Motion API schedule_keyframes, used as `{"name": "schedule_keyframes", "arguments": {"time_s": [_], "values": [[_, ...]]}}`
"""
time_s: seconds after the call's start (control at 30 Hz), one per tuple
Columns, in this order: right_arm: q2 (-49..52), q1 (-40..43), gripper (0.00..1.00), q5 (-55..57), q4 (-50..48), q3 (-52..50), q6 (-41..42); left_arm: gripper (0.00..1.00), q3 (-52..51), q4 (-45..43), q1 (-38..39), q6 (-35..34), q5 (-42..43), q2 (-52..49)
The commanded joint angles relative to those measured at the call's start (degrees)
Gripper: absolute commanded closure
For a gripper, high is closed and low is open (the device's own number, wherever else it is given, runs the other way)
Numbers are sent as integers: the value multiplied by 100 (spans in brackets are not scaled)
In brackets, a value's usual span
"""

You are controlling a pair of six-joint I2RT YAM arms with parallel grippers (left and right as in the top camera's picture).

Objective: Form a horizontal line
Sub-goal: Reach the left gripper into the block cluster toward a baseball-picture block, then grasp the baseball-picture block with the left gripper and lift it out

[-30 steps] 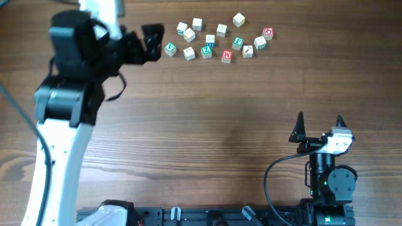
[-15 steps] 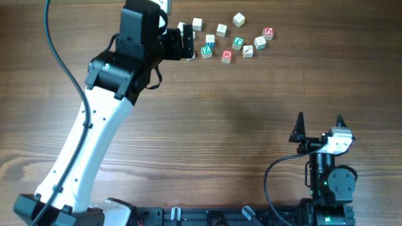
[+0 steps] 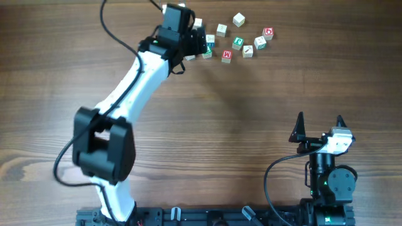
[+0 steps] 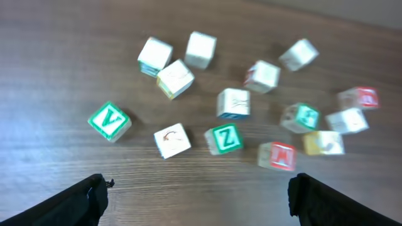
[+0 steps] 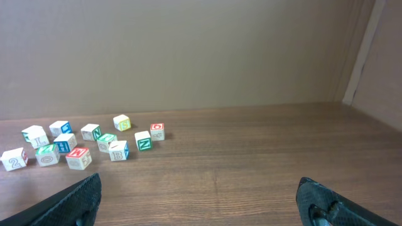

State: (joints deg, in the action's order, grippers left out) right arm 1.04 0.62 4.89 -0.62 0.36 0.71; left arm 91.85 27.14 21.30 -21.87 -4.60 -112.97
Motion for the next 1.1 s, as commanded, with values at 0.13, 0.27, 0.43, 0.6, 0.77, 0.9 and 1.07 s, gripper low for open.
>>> {"name": "schedule_keyframes", "arguments": {"time_s": [0.13,0.27,0.43,0.6,0.77,0.9,1.07], "values": [[-61,-28,0,-94,-13,-7,-66,11,79,-435,20,-1128,-407,-601],[-61,-28,0,-94,-13,-7,-68,12,79,-693,17,-1493,-407,-916],[-61,-28,0,-94,-13,-7,-68,12,79,-1115,20,-1615,-404,-1255],[-61,-28,0,-94,-13,-7,-66,13,79,-1244,17,-1615,-407,-1449],[-61,-28,0,-94,-13,-7,-68,14,79,-1394,17,-1637,-409,-1714],[-61,-28,0,-94,-13,-7,-66,15,79,-1447,17,-1637,-433,-1847],[-61,-28,0,-94,-13,-7,-68,21,79,-1502,13,-1635,-557,-1853]]}}
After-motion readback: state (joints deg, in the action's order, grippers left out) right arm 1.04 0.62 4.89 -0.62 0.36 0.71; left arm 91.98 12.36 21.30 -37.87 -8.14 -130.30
